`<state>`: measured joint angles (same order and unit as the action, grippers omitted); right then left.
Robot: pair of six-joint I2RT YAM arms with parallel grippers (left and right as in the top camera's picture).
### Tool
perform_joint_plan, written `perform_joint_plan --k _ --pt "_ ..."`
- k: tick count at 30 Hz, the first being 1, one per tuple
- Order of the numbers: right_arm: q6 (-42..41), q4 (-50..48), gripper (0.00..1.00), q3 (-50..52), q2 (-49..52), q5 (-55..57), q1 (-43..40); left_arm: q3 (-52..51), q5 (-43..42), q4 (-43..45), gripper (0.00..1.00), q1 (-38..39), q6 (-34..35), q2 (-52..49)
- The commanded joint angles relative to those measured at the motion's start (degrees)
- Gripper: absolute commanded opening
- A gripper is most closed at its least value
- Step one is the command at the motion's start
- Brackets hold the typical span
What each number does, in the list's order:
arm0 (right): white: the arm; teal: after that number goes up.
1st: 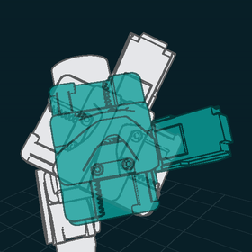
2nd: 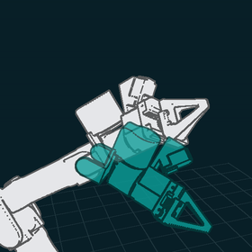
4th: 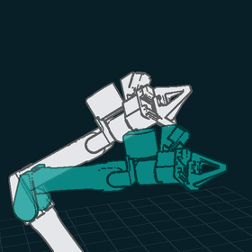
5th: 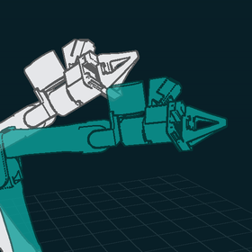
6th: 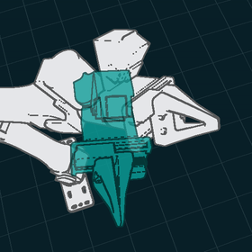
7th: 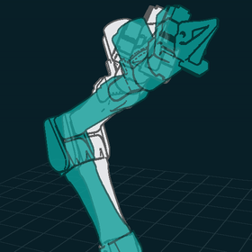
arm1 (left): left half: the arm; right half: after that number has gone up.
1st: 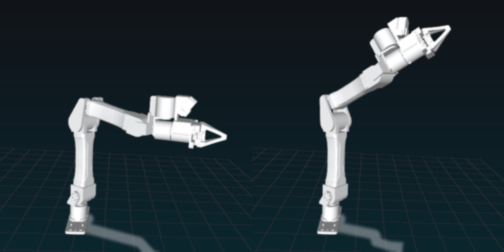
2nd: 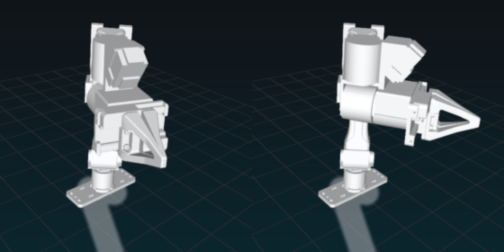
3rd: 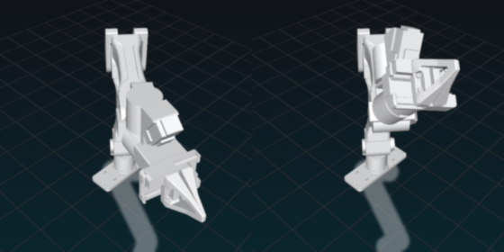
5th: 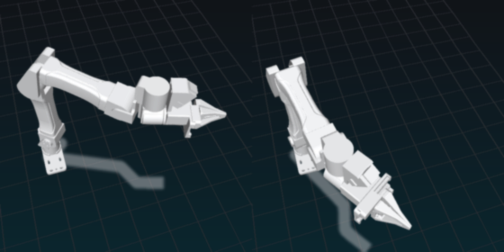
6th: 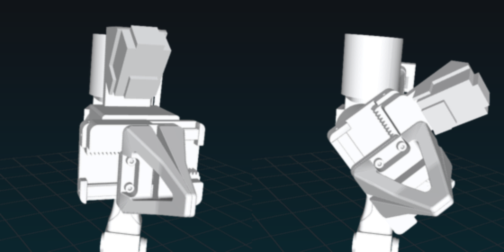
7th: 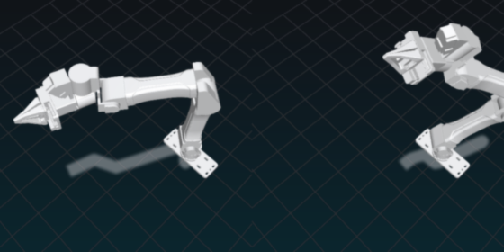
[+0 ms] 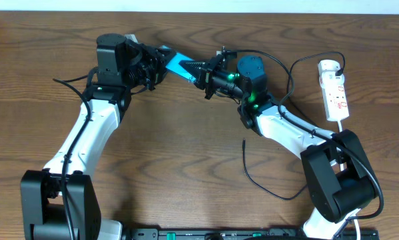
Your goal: Plug charger to phone and switch on socket
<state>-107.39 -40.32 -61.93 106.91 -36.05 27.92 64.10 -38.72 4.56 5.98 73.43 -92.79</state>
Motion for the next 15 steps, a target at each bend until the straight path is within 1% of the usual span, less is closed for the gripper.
perform_joint_plan --k 1,3,8,15 --pt "0.31 0.42 0.02 -0.63 0.28 0.22 0.63 0.00 -1.86 0.94 0.20 -0.13 -0.66 0.85" --pt "0.33 0.42 0.02 -0.63 0.28 0.37 0.70 0.00 -1.84 0.94 0.19 -0.13 -0.68 0.85" --pt "0.33 0.42 0.02 -0.63 0.28 0.59 0.87 0.00 -1.84 0.94 0.20 -0.13 -0.68 0.85" --pt "0.33 0.42 0.02 -0.63 0.28 1.42 1.51 0.00 -2.25 0.96 0.19 -0.13 -0.66 0.85"
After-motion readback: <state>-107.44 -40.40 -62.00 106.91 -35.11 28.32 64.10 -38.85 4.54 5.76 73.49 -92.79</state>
